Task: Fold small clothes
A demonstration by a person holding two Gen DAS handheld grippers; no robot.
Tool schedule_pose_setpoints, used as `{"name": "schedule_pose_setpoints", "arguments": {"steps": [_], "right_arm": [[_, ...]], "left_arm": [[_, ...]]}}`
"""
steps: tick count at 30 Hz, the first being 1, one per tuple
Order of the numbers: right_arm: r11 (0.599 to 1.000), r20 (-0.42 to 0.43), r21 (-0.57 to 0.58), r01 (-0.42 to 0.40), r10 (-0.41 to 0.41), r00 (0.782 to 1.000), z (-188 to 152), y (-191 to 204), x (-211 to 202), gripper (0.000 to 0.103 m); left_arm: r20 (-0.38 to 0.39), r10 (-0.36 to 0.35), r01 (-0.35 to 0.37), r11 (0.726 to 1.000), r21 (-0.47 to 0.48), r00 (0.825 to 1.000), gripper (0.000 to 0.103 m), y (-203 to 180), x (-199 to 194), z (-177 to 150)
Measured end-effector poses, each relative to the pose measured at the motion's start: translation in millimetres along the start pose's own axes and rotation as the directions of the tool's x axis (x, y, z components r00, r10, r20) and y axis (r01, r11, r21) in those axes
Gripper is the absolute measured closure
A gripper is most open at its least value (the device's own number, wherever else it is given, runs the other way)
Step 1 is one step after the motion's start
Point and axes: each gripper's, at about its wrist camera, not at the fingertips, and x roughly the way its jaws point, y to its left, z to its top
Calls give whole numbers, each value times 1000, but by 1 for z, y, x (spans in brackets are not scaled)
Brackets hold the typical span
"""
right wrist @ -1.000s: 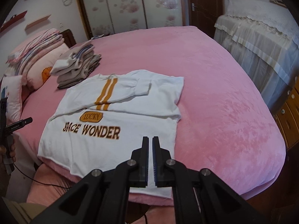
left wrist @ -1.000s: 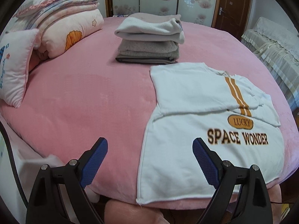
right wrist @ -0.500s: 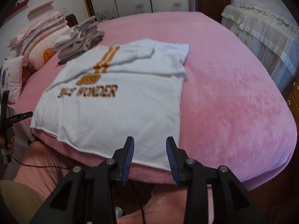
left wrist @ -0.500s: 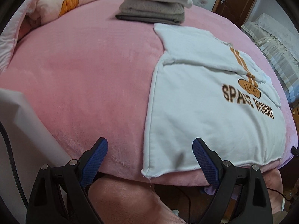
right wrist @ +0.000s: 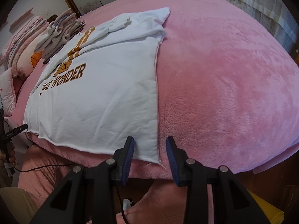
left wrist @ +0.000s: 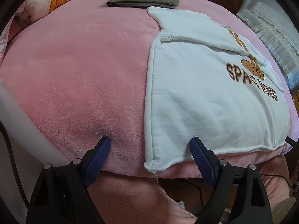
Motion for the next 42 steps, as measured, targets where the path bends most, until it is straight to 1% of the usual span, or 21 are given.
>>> {"name": "schedule_pose_setpoints", "arguments": {"steps": [4, 8, 10, 12, 14, 24, 25, 26, 28, 30, 31, 32, 33, 34, 36, 40, 42], "right_arm": [[1000, -10, -5, -5, 5, 1000, 0, 1, 5, 67], [1000, -10, -4, -12, 12, 1000, 0, 1, 5, 68], [1000, -10, -6, -13, 13, 1000, 0, 2, 4, 68], [1000, -11, -7, -16, 16, 1000, -1, 2, 5, 70], [1000, -15, -7, -24, 24, 1000, -1, 3, 6, 75], [1000, -26, -7, -15, 15, 1000, 0, 5, 7, 75], [1000, -26, -5, -15, 15, 1000, 0, 6, 8, 75], [1000, -24, -2, -17, 17, 1000, 0, 5, 8, 75], [1000, -22, 0, -18, 18, 1000, 0, 4, 7, 75], [1000, -20, -5, -21, 21, 1000, 0, 5, 7, 82], [1000, -20, -9, -17, 17, 1000, 0, 6, 7, 89], [1000, -20, -12, -14, 14, 1000, 0, 7, 7, 95], [1000, -18, -16, -13, 13, 1000, 0, 9, 6, 95], [1000, -15, -21, -7, 7, 1000, 0, 10, 5, 96], [999, -13, -33, 1, -1, 1000, 0, 12, 4, 97], [999, 7, -40, -8, 8, 1000, 1, 14, -8, 98], [999, 25, -36, -25, 26, 999, 2, 13, -17, 98]], "left_arm": [[-6, 0, 0, 1000, -4, 1000, 17, 1, 3, -1], [-13, -35, 35, 999, -5, 999, 31, -1, 2, 0], [-11, -61, 61, 998, -8, 998, 35, -1, 1, 1], [-12, -77, 77, 997, -22, 997, 35, 1, 2, 2], [-14, -90, 90, 996, -30, 996, 35, 3, 2, 2], [-34, -88, 88, 996, -5, 996, 35, 1, 7, 0], [-36, -89, 89, 996, -3, 995, 38, -2, 9, 2], [-37, -97, 97, 995, -1, 995, 46, -3, 8, 3], [-44, -105, 105, 994, 2, 994, 57, -6, 9, 4], [-43, -94, 95, 995, 8, 995, 62, -10, 9, 4], [-45, -99, 99, 995, 7, 994, 70, -10, 9, 4], [-46, -102, 102, 995, 4, 994, 78, -11, 9, 4], [-44, -98, 98, 995, 1, 994, 82, -11, 8, 4], [-43, -98, 98, 995, 0, 994, 92, -10, 6, 3], [-40, -95, 96, 995, 2, 995, 95, -12, 3, 3], [-24, -54, 54, 998, 27, 998, 97, -21, -7, 5], [-20, -66, 66, 998, 11, 998, 98, -21, -13, 7]]}}
